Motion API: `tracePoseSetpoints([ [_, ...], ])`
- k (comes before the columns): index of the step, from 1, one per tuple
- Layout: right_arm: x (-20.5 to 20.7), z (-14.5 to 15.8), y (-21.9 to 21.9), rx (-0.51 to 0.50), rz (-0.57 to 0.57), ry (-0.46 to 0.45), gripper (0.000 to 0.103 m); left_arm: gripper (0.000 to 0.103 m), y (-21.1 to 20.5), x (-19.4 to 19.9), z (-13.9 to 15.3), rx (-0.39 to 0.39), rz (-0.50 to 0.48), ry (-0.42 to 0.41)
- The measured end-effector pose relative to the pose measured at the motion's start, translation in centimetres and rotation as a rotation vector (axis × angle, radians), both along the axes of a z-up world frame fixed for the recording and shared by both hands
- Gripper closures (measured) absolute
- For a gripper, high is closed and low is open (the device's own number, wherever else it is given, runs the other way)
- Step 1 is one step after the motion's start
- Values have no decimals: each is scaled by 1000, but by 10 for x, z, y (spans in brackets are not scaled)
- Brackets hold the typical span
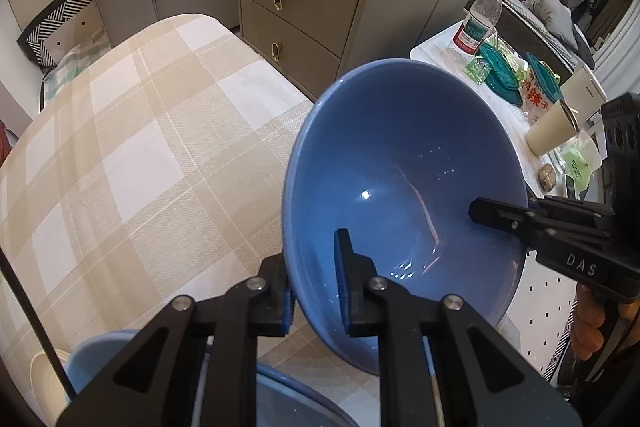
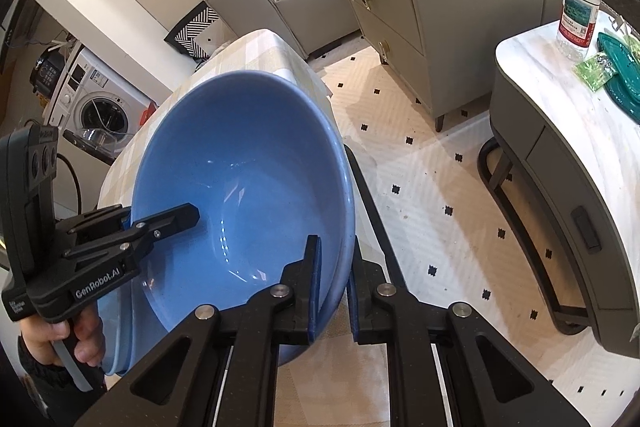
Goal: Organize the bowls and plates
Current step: 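Carry the held blue bowl with both grippers toward the cream plate stack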
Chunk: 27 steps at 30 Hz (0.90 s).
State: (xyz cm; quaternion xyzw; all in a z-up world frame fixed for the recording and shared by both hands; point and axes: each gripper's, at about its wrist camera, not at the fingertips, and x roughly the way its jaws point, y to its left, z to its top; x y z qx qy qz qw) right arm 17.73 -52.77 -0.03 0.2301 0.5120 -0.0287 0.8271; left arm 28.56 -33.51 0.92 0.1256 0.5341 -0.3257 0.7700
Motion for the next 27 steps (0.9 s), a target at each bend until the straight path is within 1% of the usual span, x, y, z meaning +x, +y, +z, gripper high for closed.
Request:
tracePoseSetpoints([
  [4, 6, 3, -4, 13, -21, 17, 94, 88, 0, 1, 1, 1, 7, 8],
  [13, 9, 15, -3, 17, -12, 14, 94, 88, 5, 1, 7, -15, 21, 15],
  [17, 6, 23, -3, 11, -6, -8, 94, 88, 10, -1, 16, -36, 32, 2],
  [27, -2, 63, 7, -30, 6, -71, 94, 88, 21, -14, 51, -91, 52, -53],
])
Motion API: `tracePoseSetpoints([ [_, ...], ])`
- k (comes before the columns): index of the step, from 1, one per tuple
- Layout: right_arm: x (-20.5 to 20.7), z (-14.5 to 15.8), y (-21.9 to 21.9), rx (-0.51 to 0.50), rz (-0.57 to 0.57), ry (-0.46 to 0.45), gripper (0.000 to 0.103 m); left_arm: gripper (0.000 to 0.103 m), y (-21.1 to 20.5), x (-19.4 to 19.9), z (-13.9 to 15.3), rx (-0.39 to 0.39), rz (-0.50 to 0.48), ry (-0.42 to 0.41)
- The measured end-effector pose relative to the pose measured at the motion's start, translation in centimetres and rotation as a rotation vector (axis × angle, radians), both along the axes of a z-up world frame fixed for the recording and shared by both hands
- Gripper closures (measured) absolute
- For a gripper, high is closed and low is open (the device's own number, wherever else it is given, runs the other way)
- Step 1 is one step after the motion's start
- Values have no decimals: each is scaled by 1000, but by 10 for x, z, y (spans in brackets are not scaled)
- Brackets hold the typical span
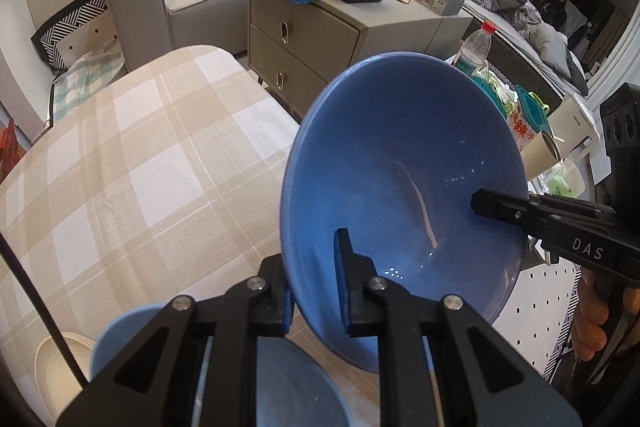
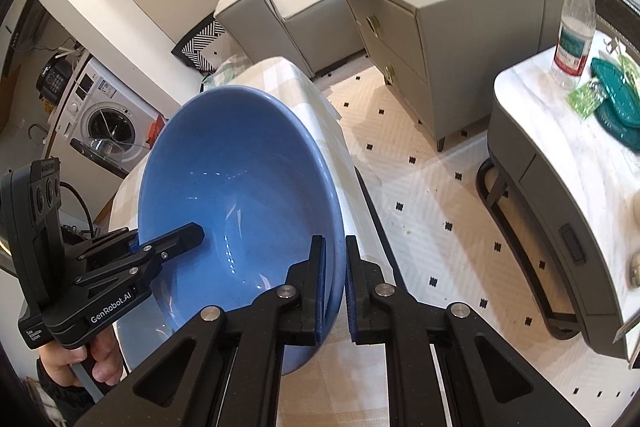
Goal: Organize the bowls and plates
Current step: 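Carry the held blue bowl with both grippers toward the cream plate stack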
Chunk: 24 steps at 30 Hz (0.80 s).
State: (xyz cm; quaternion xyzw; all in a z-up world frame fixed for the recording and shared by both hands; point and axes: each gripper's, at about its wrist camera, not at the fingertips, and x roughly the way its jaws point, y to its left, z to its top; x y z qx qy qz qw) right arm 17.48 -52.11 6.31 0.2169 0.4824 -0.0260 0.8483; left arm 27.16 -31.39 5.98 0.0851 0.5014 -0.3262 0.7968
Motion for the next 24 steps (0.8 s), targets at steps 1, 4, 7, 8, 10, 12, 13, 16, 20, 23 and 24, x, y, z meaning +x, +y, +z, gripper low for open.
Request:
tracePoseSetpoints([
  [1, -1, 4, 2, -5, 2, -5, 94, 88, 2, -2, 3, -4, 2, -6],
  [4, -2, 14, 7, -14, 11, -17, 94, 88, 9, -6, 13, -21, 13, -17],
  [7, -4, 24, 14, -25, 23, -29, 94, 88, 18, -10, 23, -35, 28, -31],
  [8, -5, 28, 17, -29, 29, -35, 94, 88, 22, -11, 26, -41, 35, -35],
  [10, -6, 34, 24, -36, 39, -43, 94, 88, 30, -14, 32, -52, 46, -43],
  [12, -7, 42, 31, -43, 50, -52, 94, 88, 38, -17, 38, -62, 58, -50],
  [13, -8, 46, 35, -46, 57, -57, 94, 88, 42, -18, 41, -66, 63, -53],
  [16, -8, 53, 45, -56, 71, -62, 94, 88, 53, -24, 48, -73, 79, -61],
  [20, -10, 64, 59, -64, 97, -72, 94, 88, 70, -30, 57, -90, 103, -72],
  [23, -11, 73, 72, -62, 131, -83, 94, 88, 85, -34, 62, -105, 126, -75],
  [24, -12, 75, 76, -63, 138, -86, 94, 88, 91, -36, 64, -109, 134, -77],
])
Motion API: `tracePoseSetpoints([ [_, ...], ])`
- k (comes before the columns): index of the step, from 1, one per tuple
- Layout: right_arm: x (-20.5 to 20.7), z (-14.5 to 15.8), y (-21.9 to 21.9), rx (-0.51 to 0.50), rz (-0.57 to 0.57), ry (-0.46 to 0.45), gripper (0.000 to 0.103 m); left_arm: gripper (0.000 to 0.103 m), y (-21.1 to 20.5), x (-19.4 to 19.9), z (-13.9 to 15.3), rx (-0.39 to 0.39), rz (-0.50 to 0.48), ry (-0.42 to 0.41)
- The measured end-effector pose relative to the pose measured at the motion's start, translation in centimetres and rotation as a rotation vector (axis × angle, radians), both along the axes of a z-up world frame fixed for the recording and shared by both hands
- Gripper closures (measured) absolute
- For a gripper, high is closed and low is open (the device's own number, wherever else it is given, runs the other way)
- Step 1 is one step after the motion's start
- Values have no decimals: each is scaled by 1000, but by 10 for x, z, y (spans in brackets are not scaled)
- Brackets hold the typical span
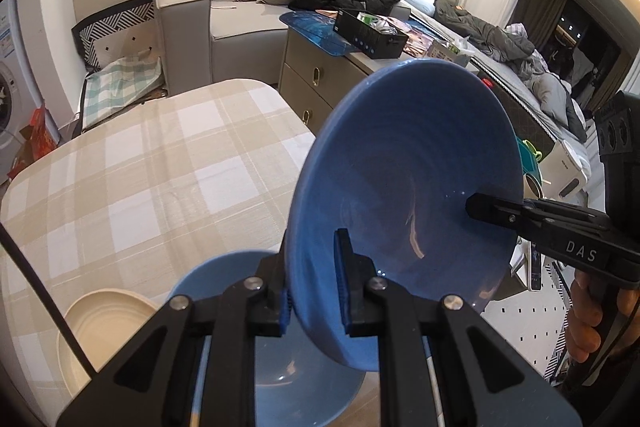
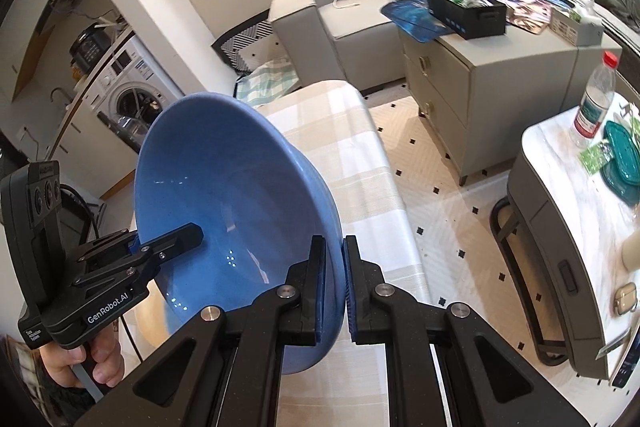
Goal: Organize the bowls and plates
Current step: 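Carry the held blue bowl with both grippers toward the cream plate stack, then lower the held bowl into the other blue bowl and open both grippers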
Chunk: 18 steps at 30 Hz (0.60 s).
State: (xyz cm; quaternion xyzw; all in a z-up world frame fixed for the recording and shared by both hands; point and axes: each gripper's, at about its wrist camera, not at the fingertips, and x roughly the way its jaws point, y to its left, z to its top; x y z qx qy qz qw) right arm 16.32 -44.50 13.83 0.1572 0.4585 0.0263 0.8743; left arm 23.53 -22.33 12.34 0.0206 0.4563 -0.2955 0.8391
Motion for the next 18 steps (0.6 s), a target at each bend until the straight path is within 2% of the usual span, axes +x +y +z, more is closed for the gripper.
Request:
tracePoseSetpoints([
  [9, 5, -3, 50, 0, 83, 20, 94, 87, 52, -15, -11, 1, 85, 28],
  [18, 6, -21, 95, 26, 178, 71, 94, 84, 98, -40, -26, 11, 158, 43],
])
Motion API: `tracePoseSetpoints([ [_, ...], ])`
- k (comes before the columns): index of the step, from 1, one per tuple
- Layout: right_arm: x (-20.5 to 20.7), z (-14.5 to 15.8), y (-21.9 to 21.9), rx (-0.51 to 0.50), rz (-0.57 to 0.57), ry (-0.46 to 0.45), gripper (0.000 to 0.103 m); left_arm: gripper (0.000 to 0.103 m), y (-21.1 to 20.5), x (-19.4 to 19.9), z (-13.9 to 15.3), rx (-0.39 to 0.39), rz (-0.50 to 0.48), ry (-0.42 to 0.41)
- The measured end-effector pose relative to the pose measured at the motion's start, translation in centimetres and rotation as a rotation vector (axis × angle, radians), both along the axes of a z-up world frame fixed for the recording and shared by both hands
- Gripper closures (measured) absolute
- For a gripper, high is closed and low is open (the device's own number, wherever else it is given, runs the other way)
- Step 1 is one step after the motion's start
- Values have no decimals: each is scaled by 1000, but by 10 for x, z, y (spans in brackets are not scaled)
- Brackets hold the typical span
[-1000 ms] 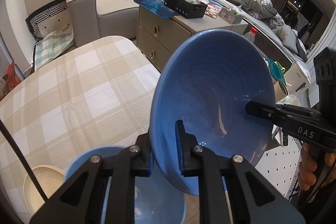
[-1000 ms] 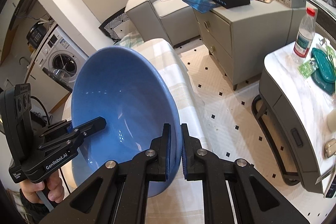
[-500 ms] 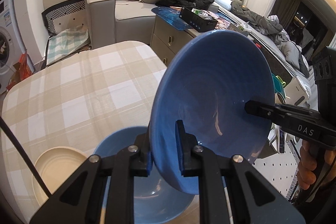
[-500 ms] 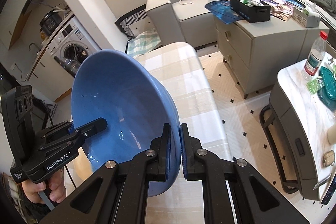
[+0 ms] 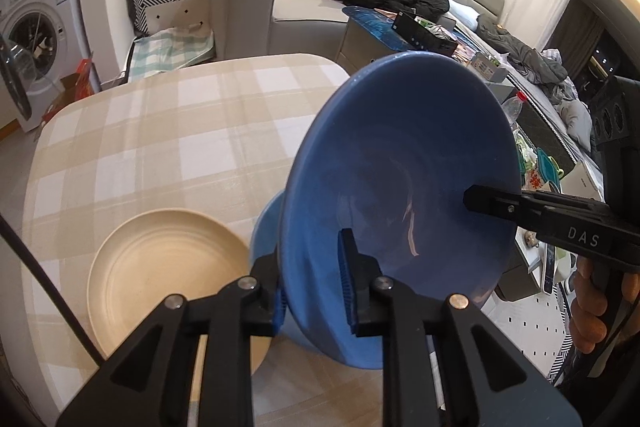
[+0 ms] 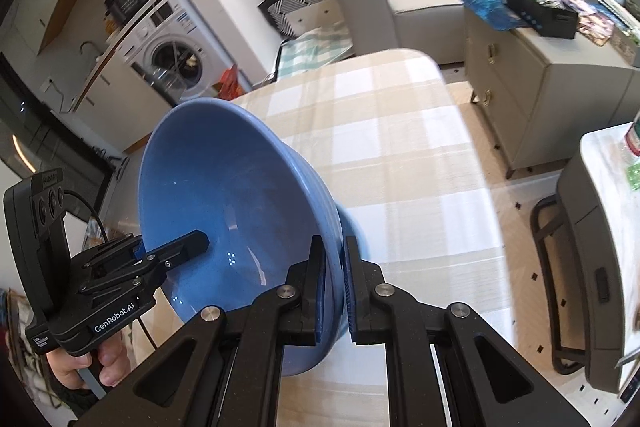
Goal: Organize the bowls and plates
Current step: 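Lower the held bowl into the other blue bowl and open both grippers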
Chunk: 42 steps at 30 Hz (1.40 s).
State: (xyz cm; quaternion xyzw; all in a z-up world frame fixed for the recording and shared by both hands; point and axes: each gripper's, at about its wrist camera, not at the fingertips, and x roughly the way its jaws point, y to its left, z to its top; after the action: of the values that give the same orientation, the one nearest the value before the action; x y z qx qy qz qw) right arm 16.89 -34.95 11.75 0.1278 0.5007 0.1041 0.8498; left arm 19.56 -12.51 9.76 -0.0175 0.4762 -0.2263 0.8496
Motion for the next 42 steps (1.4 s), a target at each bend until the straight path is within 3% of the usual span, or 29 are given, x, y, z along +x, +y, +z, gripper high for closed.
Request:
tracePoseSetpoints([
  [7, 1, -20, 15, -1, 36, 61, 94, 84, 9, -13, -15, 9, 3, 35],
  [17, 13, -47, 18, -44, 46, 98, 94, 83, 13, 2, -39, -13, 7, 88],
  [24, 15, -48, 5, -77, 40, 56, 88, 78, 18, 10, -48, -5, 18, 96],
  [27, 16, -50, 5, -94, 46, 47, 86, 66, 19, 13, -51, 5, 28, 91],
  [31, 15, -53, 7, -93, 69, 39, 75, 56, 19, 13, -54, 18, 33, 84],
  [40, 10, -52, 9, -70, 95, -1, 35, 55, 26, 10, -50, 26, 54, 40],
  [42, 9, -52, 7, -57, 93, -9, 31, 55, 26, 8, -48, 32, 51, 26],
])
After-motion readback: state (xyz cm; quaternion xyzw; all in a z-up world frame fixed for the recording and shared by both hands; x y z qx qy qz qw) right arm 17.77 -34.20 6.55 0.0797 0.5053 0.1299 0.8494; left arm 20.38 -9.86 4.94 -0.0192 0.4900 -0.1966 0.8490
